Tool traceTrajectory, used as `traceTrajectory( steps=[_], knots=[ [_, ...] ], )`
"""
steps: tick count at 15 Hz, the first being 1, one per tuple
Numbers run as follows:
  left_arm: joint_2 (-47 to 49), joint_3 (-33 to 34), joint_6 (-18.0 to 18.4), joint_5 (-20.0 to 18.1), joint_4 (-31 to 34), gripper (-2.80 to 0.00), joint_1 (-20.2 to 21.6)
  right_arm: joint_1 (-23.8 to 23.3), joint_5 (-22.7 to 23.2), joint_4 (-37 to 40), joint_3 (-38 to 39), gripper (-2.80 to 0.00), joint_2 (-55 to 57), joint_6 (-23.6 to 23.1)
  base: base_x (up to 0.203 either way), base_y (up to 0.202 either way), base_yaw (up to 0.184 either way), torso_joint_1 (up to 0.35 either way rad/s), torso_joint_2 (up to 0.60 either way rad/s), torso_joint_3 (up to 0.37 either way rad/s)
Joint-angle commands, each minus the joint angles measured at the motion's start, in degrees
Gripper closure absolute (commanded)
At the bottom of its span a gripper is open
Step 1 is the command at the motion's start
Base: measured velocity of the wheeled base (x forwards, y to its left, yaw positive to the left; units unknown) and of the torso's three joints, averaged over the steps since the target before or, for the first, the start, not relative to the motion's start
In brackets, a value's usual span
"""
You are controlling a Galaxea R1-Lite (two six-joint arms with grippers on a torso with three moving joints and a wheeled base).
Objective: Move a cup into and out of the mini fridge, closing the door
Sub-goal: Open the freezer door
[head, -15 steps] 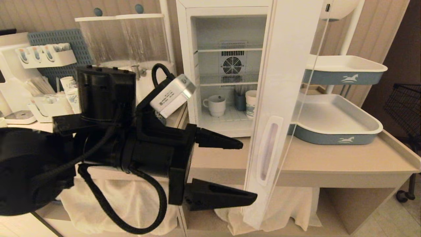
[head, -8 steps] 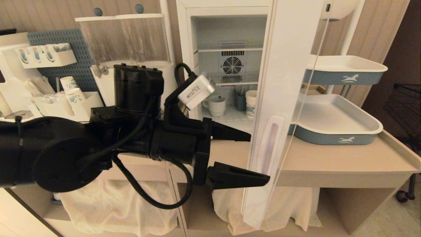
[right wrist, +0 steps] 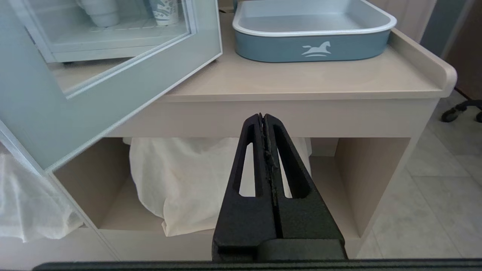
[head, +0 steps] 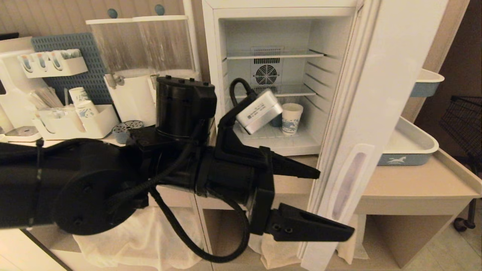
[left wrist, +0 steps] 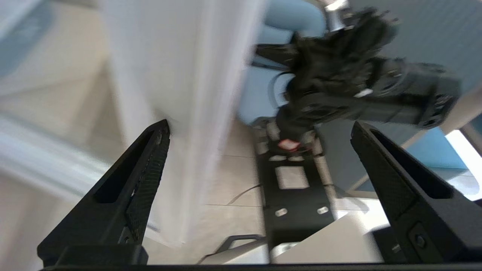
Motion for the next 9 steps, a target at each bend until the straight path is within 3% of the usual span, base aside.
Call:
traceTrajectory(
  steps=[1, 4, 6, 9],
  knots=[
    [-1.49, 0.13, -0.95, 1.02, -0.19, -2.80, -4.10, 0.02, 0.03, 0.06, 0.79, 0.00, 0.07, 0.00, 0.000, 0.000, 0.000, 0.000, 0.00, 0.000],
    [-2.96, 1.19, -1.48, 2.06, -0.16, -2.80, -5.95, 0.02, 0.03, 0.06, 0.79, 0.00, 0.07, 0.00, 0.000, 0.000, 0.000, 0.000, 0.00, 0.000],
    [-7.21, 3.37, -1.44, 2.57, 0.17, -2.80, -11.70, 0.02, 0.03, -0.03, 0.79, 0.00, 0.07, 0.00, 0.000, 0.000, 0.000, 0.000, 0.00, 0.000],
    [-8.80, 5.42, -1.33, 10.44, 0.56, -2.80, -12.74, 0.02, 0.03, 0.00, 0.79, 0.00, 0.07, 0.00, 0.000, 0.000, 0.000, 0.000, 0.00, 0.000]
  ],
)
